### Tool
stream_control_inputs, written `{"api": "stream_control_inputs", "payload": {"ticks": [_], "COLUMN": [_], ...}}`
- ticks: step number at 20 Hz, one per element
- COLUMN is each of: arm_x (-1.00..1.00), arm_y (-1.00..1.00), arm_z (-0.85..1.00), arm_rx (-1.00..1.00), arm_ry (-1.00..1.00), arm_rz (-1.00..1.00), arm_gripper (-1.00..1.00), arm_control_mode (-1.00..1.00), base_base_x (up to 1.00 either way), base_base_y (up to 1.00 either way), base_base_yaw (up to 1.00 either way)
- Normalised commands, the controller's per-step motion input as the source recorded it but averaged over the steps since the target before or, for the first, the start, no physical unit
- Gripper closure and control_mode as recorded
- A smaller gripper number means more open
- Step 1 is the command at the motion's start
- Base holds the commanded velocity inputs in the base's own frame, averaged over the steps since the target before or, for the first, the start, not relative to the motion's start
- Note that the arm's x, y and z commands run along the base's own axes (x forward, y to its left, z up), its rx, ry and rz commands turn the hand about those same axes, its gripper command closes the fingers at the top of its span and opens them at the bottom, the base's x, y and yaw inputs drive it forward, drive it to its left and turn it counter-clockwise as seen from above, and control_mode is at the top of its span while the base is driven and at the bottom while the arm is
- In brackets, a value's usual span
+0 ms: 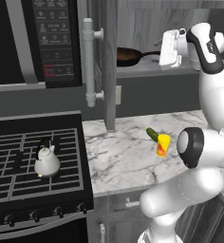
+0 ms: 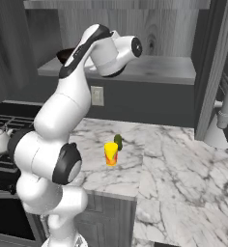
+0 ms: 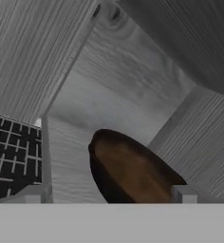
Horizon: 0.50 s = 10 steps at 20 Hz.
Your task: Pick the pan from the cabinet and place it on the stove. Then turn on the stove burner for the pan.
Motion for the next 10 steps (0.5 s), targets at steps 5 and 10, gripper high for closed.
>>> {"api": "stream_control_inputs", "payload": {"ticks": [5,10], "arm_x": [0.57,0.51], "arm_y": [-0.09,-0.09], "arm_z": [-0.01,-0.04], "arm_rx": [0.0,0.0], "arm_ry": [0.01,0.02], "arm_rz": [0.03,0.03], "arm_gripper": [-1.0,-1.0], "arm_control_mode": [-1.0,-1.0], "base_base_x": [0.0,0.0], "base_base_y": [0.0,0.0], "base_base_yaw": [0.0,0.0]}}
